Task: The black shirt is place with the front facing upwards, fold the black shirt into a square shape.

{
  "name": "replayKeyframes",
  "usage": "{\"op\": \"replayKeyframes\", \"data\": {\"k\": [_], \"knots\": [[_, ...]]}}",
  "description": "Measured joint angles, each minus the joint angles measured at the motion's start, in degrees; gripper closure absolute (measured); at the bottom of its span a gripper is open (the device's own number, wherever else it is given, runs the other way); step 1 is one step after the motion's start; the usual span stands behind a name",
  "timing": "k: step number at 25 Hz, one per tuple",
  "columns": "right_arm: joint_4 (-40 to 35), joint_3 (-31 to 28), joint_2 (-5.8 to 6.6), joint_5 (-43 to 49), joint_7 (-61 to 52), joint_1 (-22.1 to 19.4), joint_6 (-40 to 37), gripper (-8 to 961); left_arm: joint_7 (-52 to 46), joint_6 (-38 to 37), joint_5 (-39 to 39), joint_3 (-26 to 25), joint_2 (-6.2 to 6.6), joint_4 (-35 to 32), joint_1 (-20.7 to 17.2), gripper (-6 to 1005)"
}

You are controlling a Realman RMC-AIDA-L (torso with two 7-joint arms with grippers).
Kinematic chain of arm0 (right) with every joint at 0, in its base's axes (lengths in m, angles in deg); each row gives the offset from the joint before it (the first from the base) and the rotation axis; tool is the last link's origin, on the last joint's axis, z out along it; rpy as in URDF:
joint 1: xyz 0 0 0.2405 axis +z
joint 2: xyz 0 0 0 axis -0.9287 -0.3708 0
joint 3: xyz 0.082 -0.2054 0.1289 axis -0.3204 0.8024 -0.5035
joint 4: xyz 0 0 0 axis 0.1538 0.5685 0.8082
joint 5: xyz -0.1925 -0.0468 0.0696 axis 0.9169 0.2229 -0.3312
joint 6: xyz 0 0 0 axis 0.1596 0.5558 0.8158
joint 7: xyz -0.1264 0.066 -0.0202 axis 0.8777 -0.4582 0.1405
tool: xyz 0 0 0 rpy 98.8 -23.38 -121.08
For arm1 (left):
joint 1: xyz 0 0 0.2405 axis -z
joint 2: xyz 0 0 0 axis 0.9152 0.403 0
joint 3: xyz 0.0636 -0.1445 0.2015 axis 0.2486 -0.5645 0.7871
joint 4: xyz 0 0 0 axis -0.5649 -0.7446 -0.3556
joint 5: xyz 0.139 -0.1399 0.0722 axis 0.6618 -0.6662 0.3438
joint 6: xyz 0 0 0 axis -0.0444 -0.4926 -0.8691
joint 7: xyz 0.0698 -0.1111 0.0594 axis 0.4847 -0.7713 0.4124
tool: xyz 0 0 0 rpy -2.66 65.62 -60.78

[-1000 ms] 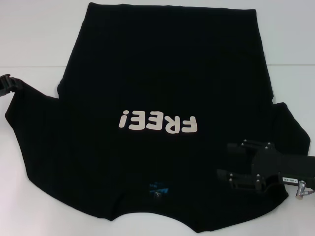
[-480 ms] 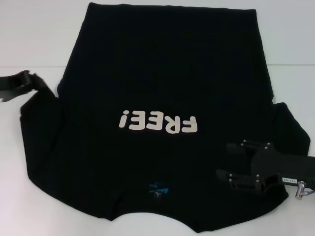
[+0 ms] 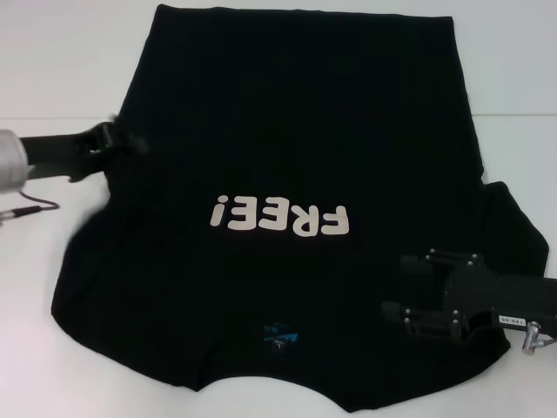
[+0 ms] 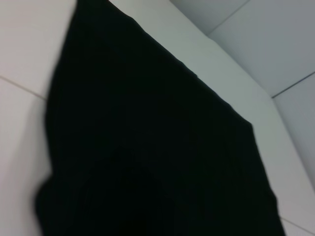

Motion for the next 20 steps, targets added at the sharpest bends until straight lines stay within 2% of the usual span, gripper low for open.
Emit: {"op": "replayKeyframes", "data": {"k": [2,5,9,13,15,17,19,20], "knots": [[0.0,0.0,0.00,0.0,0.0,0.0,0.0,152,0.5,0.1,-1.4,0.0,-0.68,0.7,-0.3,953],[0.2,0.0,0.00,0.0,0.0,0.0,0.1,152,1.3,0.4,-2.5,0.0,-1.15,1.9,-0.6,755],[0.5,0.0,0.00,0.0,0.0,0.1,0.1,152,6.5,-1.1,-5.0,0.0,-1.21,2.7,-1.3,566],[0.5,-0.5,0.00,-0.1,-0.4,0.0,0.2,152,23.6,-8.0,-10.5,0.0,-1.49,2.4,-3.5,414],[0.5,-0.6,0.02,-0.2,-1.4,-0.1,0.2,152,33.5,-12.2,-12.3,0.0,-2.06,2.0,-5.3,344],[0.3,-0.8,0.07,-0.3,-2.7,-0.2,0.4,152,44.4,-15.8,-13.0,0.3,-3.08,1.2,-7.6,304],[0.1,-1.8,0.23,-0.3,-4.9,-0.4,0.7,152,56.3,-18.4,-13.0,0.6,-4.55,0.1,-10.1,295],[-0.1,-2.5,0.32,-0.3,-6.3,-0.4,0.8,152,61.6,-19.2,-13.0,0.6,-5.68,-0.4,-11.4,291]]}}
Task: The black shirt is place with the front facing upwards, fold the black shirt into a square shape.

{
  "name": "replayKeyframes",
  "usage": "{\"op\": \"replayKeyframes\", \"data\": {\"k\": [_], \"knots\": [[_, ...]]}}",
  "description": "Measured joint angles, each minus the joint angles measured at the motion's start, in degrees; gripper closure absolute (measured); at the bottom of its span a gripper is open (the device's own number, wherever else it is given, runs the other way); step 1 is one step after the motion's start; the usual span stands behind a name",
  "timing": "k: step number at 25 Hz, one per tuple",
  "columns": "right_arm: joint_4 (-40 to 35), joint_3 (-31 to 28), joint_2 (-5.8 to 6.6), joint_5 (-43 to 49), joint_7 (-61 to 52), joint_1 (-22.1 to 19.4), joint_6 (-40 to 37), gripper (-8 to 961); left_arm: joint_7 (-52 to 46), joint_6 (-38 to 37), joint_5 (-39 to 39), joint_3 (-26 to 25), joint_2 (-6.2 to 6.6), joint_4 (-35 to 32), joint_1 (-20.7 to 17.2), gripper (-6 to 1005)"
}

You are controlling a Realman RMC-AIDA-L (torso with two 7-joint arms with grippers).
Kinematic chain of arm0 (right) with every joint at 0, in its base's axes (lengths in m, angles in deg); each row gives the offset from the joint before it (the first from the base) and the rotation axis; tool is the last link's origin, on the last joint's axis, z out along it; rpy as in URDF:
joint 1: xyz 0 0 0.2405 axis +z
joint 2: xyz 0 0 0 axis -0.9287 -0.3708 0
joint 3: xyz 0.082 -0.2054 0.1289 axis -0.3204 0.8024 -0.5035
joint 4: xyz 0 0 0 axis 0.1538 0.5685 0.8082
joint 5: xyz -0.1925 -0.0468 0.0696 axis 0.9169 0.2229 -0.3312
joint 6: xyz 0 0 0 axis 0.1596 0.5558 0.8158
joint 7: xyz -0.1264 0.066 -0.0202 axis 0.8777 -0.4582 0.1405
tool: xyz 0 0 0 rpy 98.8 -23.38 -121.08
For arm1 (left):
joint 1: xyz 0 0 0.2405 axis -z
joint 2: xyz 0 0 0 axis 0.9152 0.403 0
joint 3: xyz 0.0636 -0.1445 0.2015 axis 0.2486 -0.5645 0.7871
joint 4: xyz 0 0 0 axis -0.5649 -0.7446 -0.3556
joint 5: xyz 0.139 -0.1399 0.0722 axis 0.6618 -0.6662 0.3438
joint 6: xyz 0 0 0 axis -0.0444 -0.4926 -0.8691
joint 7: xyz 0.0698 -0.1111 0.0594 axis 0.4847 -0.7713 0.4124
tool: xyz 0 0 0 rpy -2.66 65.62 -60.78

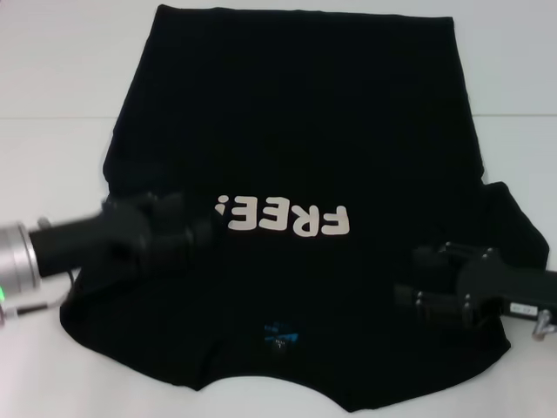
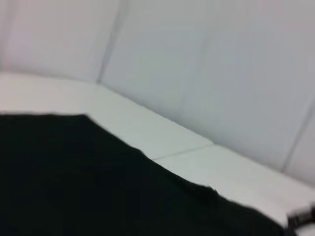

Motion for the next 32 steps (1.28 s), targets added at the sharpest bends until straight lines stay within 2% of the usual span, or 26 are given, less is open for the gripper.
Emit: {"op": "replayKeyframes", "data": {"k": [4,7,9,11,16,21,24,27,32], "knots": [[-4.5,-1.6,0.28,0.4,-9.6,-1.5,-0.2,152,11.3,-0.9,0.7,1.0,-2.42,-1.2,-2.9,273],[-11.6,-1.7,0.51,1.3,-21.7,-3.5,-0.5,152,13.3,-0.4,1.3,1.8,-2.80,-1.4,-3.4,259],[-16.7,-1.9,1.28,3.2,-31.7,-4.6,-1.2,151,13.6,-0.1,1.6,2.8,-2.63,-1.2,-3.3,256],[-20.4,-2.3,2.56,6.0,-41.4,-4.7,-2.9,151,14.2,0.4,1.8,4.4,-2.47,-1.1,-3.3,253],[-24.0,-5.7,5.92,18.1,-64.4,-1.6,-9.0,153,16.1,1.6,4.0,6.0,-2.66,-1.3,-3.2,250],[-24.8,-9.4,7.25,32.6,-75.0,3.6,-11.2,155,16.5,1.7,4.2,6.0,-2.73,-1.4,-3.0,250],[-25.5,-9.7,7.33,39.3,-78.1,6.3,-11.3,155,16.6,1.5,4.2,6.0,-2.57,-1.5,-3.0,251],[-25.6,-9.4,6.86,44.4,-79.2,8.6,-10.2,156,16.7,1.4,4.3,6.0,-2.51,-1.6,-3.0,251],[-23.6,-9.3,6.18,46.7,-79.7,10.5,-7.2,156,16.9,1.4,4.2,6.0,-2.59,-1.8,-3.3,251]]}}
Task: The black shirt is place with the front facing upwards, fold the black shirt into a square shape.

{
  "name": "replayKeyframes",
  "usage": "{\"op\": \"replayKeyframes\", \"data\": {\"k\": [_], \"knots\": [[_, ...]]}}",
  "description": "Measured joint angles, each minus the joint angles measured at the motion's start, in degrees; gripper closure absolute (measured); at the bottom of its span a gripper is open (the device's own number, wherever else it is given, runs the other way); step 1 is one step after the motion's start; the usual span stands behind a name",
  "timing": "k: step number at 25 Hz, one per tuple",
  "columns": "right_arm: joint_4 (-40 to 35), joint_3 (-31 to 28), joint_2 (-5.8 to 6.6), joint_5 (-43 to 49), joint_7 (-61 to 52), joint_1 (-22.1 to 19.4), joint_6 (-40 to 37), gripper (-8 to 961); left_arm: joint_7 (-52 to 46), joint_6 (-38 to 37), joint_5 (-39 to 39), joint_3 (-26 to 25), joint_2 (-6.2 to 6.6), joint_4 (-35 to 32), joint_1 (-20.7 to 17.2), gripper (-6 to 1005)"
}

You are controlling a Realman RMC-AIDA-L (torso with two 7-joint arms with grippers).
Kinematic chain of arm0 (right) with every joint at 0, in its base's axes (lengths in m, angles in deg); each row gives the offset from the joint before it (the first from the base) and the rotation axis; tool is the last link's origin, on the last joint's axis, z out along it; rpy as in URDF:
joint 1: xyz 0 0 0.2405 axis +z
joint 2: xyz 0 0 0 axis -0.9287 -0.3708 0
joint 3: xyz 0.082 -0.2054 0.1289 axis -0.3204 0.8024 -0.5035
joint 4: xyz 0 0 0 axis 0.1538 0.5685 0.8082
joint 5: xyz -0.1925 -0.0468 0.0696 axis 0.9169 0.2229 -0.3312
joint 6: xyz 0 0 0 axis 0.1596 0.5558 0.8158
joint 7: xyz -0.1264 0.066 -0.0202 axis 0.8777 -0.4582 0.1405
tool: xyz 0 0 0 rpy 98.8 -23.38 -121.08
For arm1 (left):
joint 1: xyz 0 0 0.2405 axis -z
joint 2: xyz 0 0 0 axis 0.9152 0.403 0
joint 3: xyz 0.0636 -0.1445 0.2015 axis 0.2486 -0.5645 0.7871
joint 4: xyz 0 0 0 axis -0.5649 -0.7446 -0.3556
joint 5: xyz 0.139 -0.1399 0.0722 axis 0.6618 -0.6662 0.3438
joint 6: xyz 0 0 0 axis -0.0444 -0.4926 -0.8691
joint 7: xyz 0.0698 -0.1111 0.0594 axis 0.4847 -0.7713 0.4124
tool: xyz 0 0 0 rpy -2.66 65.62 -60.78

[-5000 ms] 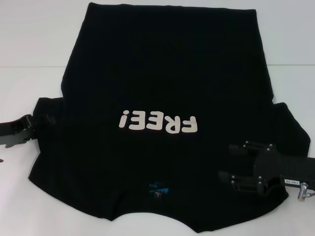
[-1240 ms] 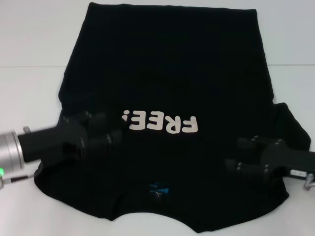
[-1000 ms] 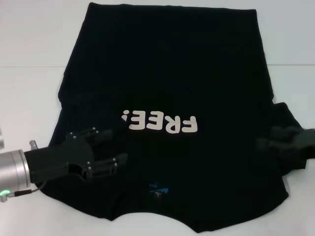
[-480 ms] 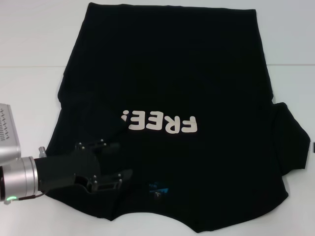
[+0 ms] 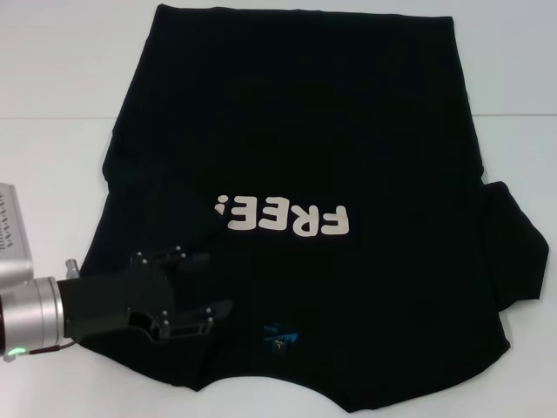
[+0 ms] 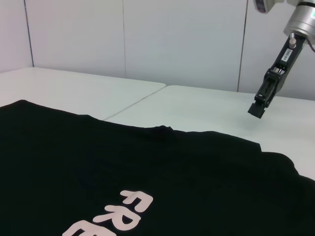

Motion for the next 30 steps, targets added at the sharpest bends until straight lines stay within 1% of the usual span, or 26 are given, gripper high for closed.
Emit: {"op": "replayKeyframes", "data": {"k": [4,13,18,30], "knots": [[3.4,0.0,0.00,-0.1,0.1,1.0,2.4,156,0.0,-0.1,-0.2,0.0,-0.06,-0.1,-0.2,251],[12.3,0.2,0.65,-0.1,1.0,4.2,8.7,157,0.1,-0.5,-0.3,-0.2,-0.11,-0.2,-0.2,250],[14.5,0.7,0.68,-0.1,1.2,5.3,10.7,159,0.1,-0.5,-0.4,-0.4,-0.06,-0.2,-0.2,250],[16.1,1.0,0.39,-0.1,1.1,5.4,12.6,161,0.1,-0.5,-0.4,-0.4,-0.17,-0.2,0.1,251]]}}
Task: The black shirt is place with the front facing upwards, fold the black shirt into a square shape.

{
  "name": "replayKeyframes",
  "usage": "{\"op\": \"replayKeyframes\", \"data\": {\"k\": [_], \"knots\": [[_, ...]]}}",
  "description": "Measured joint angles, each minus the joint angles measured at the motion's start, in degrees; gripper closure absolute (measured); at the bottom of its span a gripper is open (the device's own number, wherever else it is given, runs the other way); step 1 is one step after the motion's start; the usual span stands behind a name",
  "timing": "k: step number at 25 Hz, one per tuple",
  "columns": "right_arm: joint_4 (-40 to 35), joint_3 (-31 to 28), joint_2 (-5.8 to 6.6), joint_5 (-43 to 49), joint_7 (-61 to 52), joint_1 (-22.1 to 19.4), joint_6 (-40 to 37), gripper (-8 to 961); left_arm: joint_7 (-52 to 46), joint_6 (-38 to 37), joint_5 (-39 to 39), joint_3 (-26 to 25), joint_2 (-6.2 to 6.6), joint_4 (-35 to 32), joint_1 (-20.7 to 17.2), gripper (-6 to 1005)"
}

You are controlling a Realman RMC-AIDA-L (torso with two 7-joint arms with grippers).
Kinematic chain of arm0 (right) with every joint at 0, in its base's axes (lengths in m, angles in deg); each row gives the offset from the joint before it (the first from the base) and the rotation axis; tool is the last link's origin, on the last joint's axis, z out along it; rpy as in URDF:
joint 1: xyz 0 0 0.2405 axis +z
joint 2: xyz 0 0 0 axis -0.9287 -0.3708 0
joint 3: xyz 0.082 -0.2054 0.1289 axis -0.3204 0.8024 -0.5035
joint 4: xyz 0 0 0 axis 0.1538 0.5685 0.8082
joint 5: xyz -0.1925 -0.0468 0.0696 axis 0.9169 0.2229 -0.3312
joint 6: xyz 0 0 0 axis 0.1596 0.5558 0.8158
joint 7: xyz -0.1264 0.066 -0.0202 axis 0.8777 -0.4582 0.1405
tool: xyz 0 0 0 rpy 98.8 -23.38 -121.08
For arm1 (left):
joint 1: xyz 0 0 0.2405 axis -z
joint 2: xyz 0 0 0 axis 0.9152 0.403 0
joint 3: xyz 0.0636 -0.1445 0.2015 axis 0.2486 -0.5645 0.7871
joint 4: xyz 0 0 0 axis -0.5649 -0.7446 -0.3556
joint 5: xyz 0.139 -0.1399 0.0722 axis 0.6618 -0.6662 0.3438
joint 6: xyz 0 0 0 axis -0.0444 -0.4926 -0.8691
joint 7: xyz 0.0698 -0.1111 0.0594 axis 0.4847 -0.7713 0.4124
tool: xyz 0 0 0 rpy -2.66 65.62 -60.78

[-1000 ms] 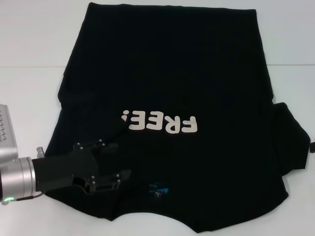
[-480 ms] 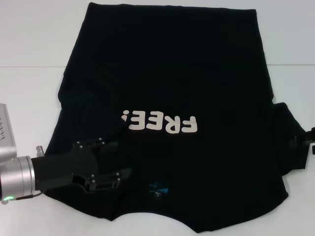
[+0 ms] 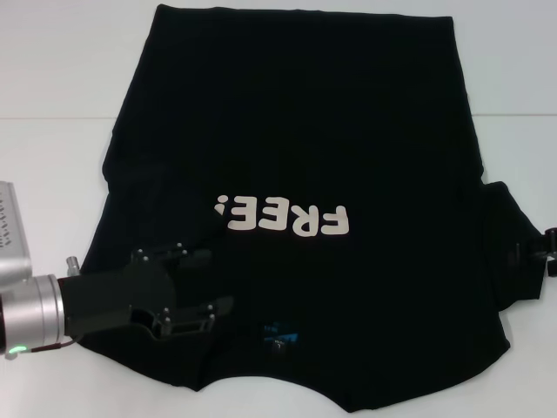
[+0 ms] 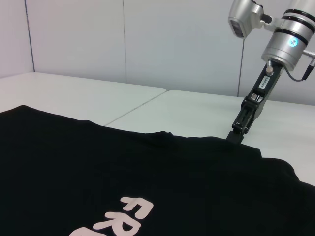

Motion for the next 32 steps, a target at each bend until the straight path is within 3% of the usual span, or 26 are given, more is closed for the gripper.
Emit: {"op": "replayKeyframes", "data": {"k": [30,32], "knots": [[1.6,0.9,-0.28,-2.0,-0.1,1.0,1.4,168,-0.1,0.2,0.0,-0.1,0.02,0.0,0.0,251],[1.6,1.4,-0.29,-1.9,-0.3,1.0,1.6,239,-0.1,0.2,0.0,-0.1,0.02,0.0,0.0,251]]}}
